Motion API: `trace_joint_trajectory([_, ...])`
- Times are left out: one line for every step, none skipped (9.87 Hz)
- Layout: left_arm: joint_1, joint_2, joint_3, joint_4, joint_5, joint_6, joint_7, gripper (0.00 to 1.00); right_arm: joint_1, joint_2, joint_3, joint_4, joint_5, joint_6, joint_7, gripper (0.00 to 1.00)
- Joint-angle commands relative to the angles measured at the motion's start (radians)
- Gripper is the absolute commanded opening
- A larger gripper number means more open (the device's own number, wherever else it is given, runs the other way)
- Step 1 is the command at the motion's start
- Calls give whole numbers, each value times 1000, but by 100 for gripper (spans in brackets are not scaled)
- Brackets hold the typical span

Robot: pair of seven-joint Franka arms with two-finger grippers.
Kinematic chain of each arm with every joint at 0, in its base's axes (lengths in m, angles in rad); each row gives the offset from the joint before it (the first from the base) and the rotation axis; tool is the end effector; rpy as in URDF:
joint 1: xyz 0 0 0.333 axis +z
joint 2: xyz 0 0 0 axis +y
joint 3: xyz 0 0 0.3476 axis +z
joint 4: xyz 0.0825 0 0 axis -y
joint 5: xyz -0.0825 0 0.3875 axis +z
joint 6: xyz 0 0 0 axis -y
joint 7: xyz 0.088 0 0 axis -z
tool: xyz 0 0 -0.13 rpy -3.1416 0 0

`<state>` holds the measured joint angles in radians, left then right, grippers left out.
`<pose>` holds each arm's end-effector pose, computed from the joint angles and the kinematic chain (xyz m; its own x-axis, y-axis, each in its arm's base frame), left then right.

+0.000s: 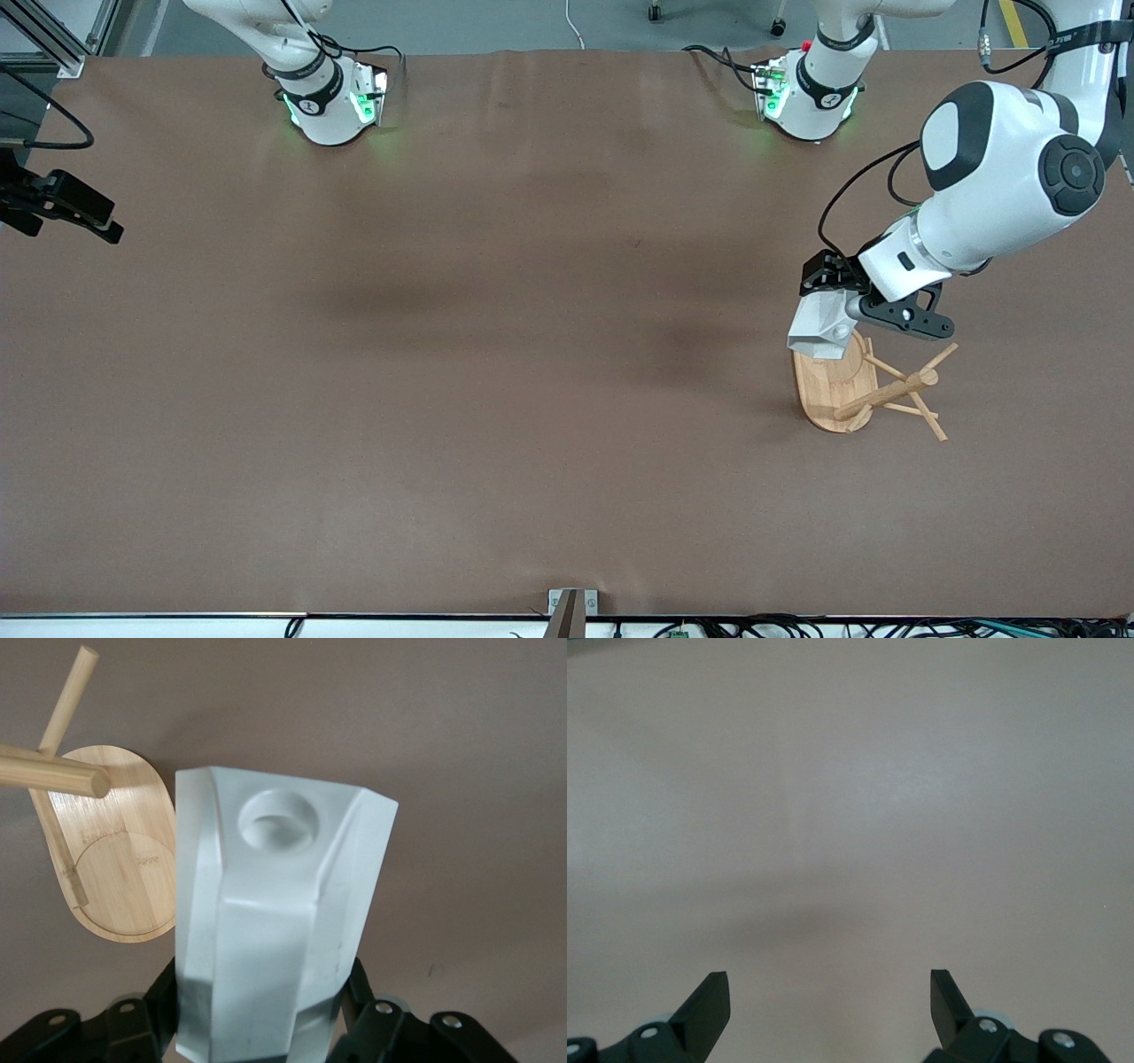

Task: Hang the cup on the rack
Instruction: 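Lower the cup with the left gripper onto a rack dowel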

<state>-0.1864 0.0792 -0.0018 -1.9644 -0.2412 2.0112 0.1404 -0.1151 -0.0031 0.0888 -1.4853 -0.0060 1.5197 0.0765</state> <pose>0.5633 -0.1267 0.4393 0.9751 -0.2214 -0.0132 -0.2134 -0.9526 0.2168 0.5527 -0.0153 0.6707 0.9940 -0.1029 0.0378 -0.1031 -0.9947 0.0034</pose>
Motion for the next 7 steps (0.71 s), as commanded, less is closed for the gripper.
trace_joint_trajectory([-4,42,8,-24,-18,56,18,1,-23,-3,20,0,-5,8,-17,100])
trace_joint_trajectory([-4,53,8,-22,-17,70,21,1,-23,-2,20,0,-9,14,-24,100])
trace_joint_trajectory([-4,63,8,-19,-18,78,31,1,-28,5,20,8,-18,13,-30,100])
trace_joint_trajectory([-4,73,8,-11,-23,81,51,1,-29,11,19,32,-23,11,-30,100])
trace_joint_trajectory([-2,82,8,4,-23,83,54,1,-52,11,13,28,-17,2,-29,100])
trace_joint_trajectory([-2,92,8,16,-21,83,61,1,-54,9,12,30,-16,-9,-29,100])
trace_joint_trajectory([-2,109,8,33,-18,83,62,0,-54,6,12,37,-22,-69,-26,100])
